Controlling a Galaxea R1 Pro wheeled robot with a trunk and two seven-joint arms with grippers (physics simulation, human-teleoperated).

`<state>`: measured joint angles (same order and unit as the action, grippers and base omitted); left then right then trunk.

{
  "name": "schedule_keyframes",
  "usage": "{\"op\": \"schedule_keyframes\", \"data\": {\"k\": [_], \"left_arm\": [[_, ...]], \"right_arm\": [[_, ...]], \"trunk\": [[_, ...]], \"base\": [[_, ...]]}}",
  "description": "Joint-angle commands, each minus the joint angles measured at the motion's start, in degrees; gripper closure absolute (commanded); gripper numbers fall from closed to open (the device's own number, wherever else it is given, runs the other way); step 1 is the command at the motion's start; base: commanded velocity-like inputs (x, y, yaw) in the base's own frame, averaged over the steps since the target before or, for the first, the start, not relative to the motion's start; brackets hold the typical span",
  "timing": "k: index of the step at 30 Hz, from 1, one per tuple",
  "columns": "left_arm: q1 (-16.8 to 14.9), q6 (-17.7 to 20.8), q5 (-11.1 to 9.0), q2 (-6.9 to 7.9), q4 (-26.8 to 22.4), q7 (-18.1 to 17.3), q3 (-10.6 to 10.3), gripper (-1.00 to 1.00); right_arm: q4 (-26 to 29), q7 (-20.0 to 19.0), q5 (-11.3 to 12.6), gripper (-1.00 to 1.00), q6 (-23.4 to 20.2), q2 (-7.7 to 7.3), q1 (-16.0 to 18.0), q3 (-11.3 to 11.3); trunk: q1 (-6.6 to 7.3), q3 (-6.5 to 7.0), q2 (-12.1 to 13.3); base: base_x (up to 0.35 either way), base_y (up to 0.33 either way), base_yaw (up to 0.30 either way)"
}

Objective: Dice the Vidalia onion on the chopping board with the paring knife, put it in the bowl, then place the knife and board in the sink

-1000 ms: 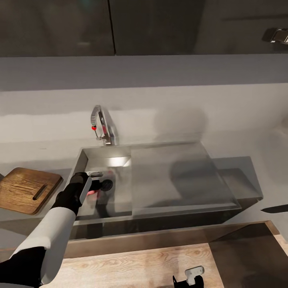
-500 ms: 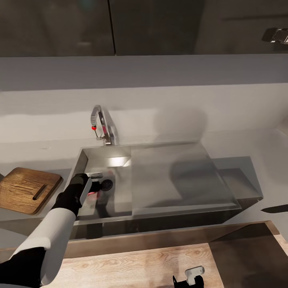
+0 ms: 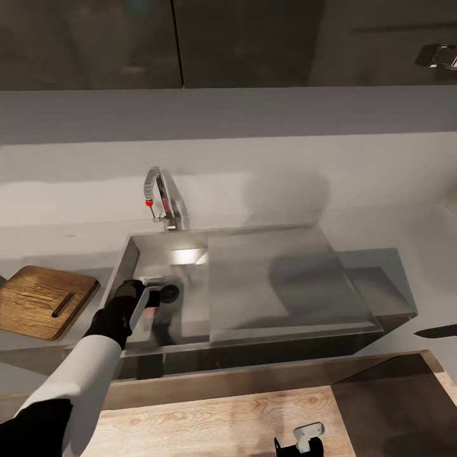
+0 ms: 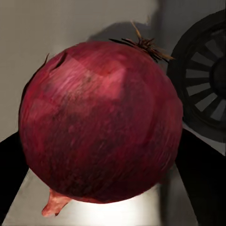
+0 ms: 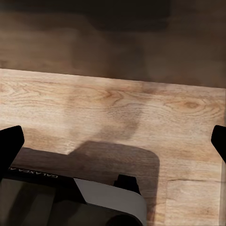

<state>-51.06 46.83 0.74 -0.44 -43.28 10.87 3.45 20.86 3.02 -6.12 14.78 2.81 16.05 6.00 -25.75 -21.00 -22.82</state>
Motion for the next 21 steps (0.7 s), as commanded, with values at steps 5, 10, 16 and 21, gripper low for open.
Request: {"op": "schedule_keyframes", "data": {"k": [5, 10, 16, 21], "left_arm": [[0.07, -0.41, 0.13, -0.04, 0.01, 0.02, -0.15, 1.00], [0.09, -0.51, 0.12, -0.08, -0.04, 0.02, -0.20, 1.00], [0.09, -0.55, 0.14, -0.05, -0.15, 0.03, -0.20, 1.00], [0.09, -0.54, 0.14, -0.01, -0.30, 0.03, -0.19, 1.00]], "right_arm": [[-0.03, 0.32, -0.57, -1.00, 0.08, 0.00, 0.03, 0.07], [-0.03, 0.32, -0.57, -1.00, 0.10, 0.00, 0.03, 0.07], [-0.03, 0.32, -0.56, -1.00, 0.10, 0.00, 0.03, 0.07], [-0.03, 0.32, -0.56, -1.00, 0.11, 0.00, 0.03, 0.07]], "trunk": [[-0.03, -0.09, -0.10], [-0.03, -0.08, -0.10], [-0.03, 0.25, -0.10], [-0.03, 0.70, -0.10]], "base": [[0.000, 0.000, 0.000], [0.000, 0.000, 0.000], [0.000, 0.000, 0.000], [0.000, 0.000, 0.000]]}}
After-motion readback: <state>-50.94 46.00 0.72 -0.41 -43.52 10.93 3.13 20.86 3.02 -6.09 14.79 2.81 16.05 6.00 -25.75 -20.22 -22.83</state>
